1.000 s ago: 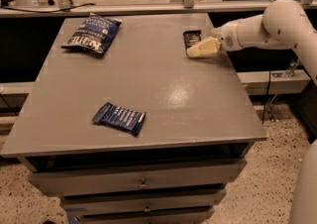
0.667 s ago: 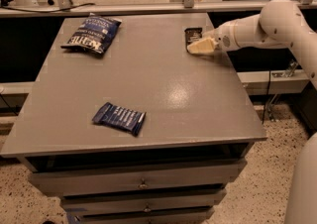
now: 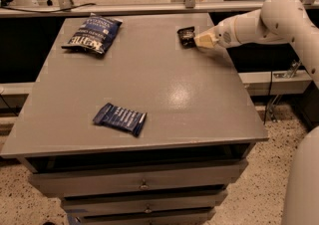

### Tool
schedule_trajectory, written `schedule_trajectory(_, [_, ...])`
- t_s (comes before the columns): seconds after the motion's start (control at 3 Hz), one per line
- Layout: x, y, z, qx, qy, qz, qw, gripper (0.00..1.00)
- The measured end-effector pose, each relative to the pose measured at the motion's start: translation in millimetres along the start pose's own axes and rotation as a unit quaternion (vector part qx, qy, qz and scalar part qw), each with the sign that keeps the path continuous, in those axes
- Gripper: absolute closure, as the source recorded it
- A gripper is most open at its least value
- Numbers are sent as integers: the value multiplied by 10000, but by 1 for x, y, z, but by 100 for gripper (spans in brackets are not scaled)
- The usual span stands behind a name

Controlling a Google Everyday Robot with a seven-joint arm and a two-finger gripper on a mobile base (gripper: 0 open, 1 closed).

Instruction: Move rxbar chocolate near blue chip bag

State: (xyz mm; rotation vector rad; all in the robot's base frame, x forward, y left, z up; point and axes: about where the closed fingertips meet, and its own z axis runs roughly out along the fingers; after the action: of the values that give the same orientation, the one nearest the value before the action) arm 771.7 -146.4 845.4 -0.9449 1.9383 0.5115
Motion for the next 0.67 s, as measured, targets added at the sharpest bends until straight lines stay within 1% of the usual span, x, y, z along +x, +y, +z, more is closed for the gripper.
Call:
schedule_trajectory(0.33, [-20,9,-6,-130,-137,-144,9997,100])
schedule_trajectory(0.67, [-45,31,-2,-494,-373,-323,9976,100])
